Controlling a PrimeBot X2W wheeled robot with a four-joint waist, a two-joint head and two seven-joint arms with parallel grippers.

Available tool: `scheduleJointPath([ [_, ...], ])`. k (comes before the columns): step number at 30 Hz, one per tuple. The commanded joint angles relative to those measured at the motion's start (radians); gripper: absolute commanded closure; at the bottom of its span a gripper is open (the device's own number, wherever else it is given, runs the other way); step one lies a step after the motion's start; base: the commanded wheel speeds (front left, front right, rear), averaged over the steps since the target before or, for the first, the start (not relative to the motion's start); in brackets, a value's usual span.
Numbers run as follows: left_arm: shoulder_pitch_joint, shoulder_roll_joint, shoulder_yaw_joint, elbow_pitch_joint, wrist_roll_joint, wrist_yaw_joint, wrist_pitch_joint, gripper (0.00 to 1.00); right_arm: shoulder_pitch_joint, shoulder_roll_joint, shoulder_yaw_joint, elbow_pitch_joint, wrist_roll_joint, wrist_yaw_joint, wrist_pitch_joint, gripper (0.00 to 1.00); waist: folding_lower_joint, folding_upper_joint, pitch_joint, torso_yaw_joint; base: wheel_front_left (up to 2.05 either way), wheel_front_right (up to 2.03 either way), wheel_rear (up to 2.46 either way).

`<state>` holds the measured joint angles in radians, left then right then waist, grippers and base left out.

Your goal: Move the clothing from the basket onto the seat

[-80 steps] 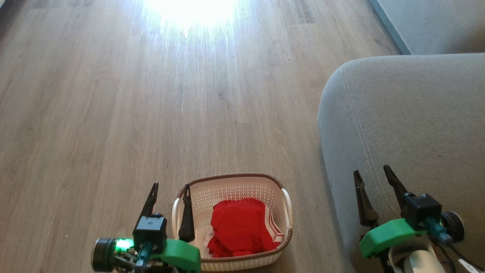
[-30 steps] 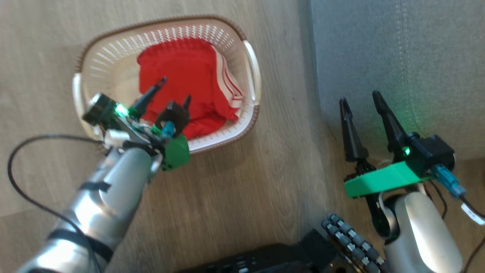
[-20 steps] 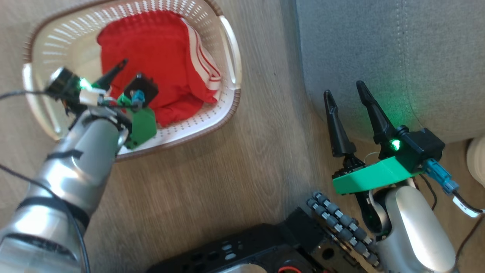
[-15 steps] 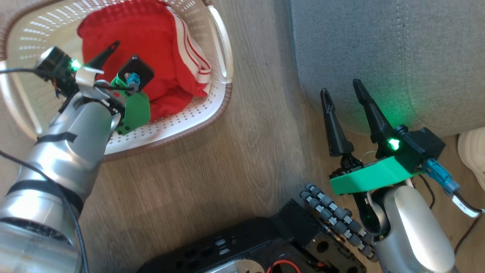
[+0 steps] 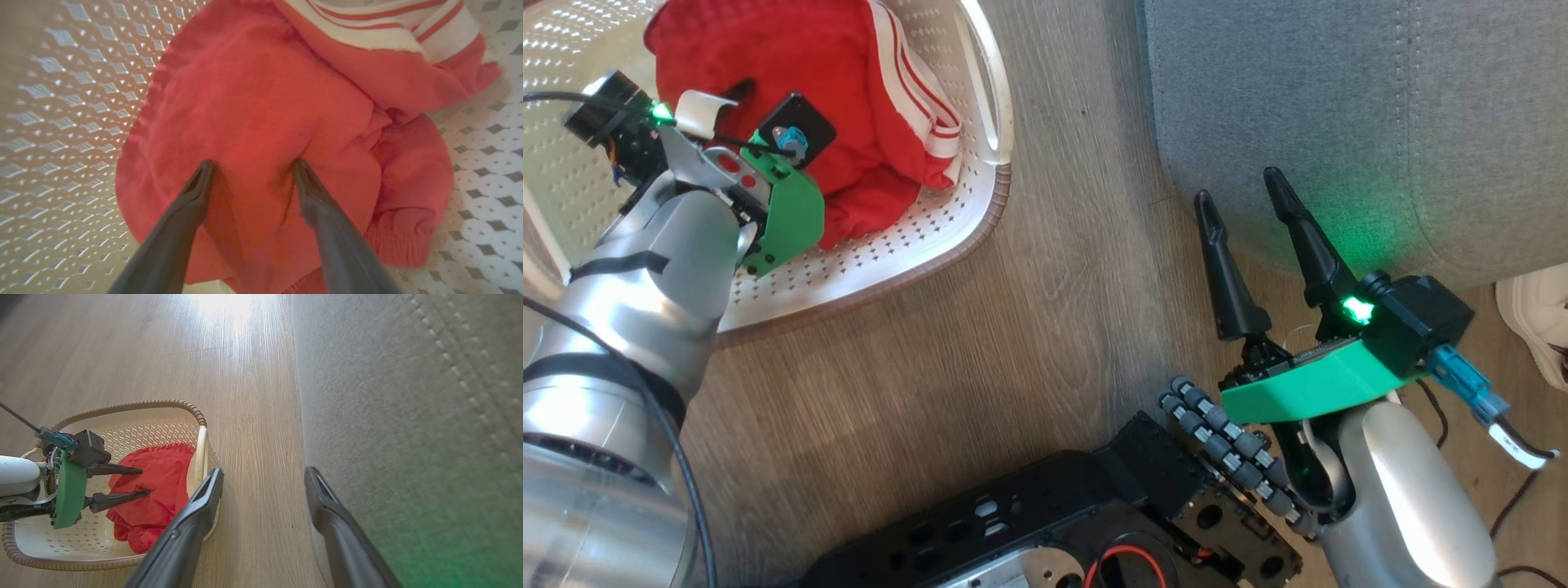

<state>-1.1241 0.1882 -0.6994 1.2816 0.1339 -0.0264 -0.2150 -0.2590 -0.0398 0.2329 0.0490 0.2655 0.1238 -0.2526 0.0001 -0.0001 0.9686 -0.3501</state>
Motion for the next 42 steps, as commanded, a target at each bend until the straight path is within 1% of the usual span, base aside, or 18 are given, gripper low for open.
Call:
scheduleJointPath([
  [1, 0.011, 0.011, 0.005, -0.002, 0.010, 0.004, 0.011, 0.00, 0.048, -0.010, 0.022, -0.029, 0.011, 0.007, -0.009, 0.00, -0.0001, 0.0001, 0.003, -0.003, 0.00, 0.00, 0.00],
  [6, 0.010, 0.012, -0.010, 0.004, 0.008, -0.006, 0.041, 0.00, 0.055, -0.010, 0.024, -0.042, 0.023, 0.007, -0.009, 0.00, -0.0001, 0.0001, 0.007, -0.009, 0.00, 0.00, 0.00],
  [7, 0.011, 0.013, -0.011, 0.005, 0.006, -0.010, 0.047, 0.35, 0.055, -0.010, 0.022, -0.043, 0.024, 0.007, -0.009, 0.00, -0.0001, 0.0001, 0.007, -0.010, 0.00, 0.00, 0.00],
  [8, 0.013, 0.013, -0.012, 0.006, 0.002, -0.017, 0.055, 0.87, 0.055, -0.010, 0.020, -0.043, 0.025, 0.007, -0.009, 0.00, -0.0001, 0.0001, 0.007, -0.010, 0.00, 0.00, 0.00],
  [9, 0.015, 0.013, -0.011, 0.006, -0.002, -0.022, 0.061, 1.00, 0.055, -0.010, 0.017, -0.042, 0.025, 0.007, -0.009, 0.00, -0.0001, 0.0001, 0.007, -0.010, 0.00, 0.00, 0.00],
  [15, 0.027, 0.011, -0.006, 0.008, -0.030, -0.039, 0.052, 1.00, 0.036, -0.010, 0.012, -0.026, 0.025, 0.007, -0.009, 0.00, -0.0001, 0.0001, -0.008, -0.011, 0.00, 0.00, 0.00],
  [23, 0.067, 0.002, 0.016, 0.008, -0.075, -0.014, 0.000, 1.00, 0.001, -0.010, 0.025, 0.008, 0.018, 0.007, -0.009, 0.00, -0.0001, 0.0001, -0.074, -0.013, 0.00, 0.00, 0.00],
  [29, 0.155, -0.036, 0.021, -0.015, -0.106, 0.021, -0.043, 1.00, -0.002, -0.010, 0.009, 0.042, -0.005, 0.007, -0.009, 0.00, -0.0001, 0.0001, -0.210, 0.024, 0.00, 0.00, 0.00],
  [31, 0.197, -0.052, 0.022, -0.037, -0.119, 0.022, -0.045, 1.00, 0.005, -0.010, 0.002, 0.054, -0.019, 0.007, -0.009, 0.00, -0.0001, 0.0001, -0.267, 0.042, 0.00, 0.00, 0.00],
  [35, 0.291, -0.063, 0.041, -0.136, -0.158, 0.043, -0.046, 1.00, 0.024, -0.010, -0.014, 0.079, -0.014, 0.007, -0.009, 0.00, -0.0001, 0.0001, -0.376, 0.072, 0.00, 0.00, 0.00],
  [42, 0.447, -0.077, 0.094, -0.304, -0.227, 0.088, -0.047, 1.00, 0.072, -0.010, -0.039, 0.117, -0.059, 0.007, -0.009, 0.00, -0.0001, 0.0001, -0.566, 0.131, 0.00, 0.00, 0.00],
])
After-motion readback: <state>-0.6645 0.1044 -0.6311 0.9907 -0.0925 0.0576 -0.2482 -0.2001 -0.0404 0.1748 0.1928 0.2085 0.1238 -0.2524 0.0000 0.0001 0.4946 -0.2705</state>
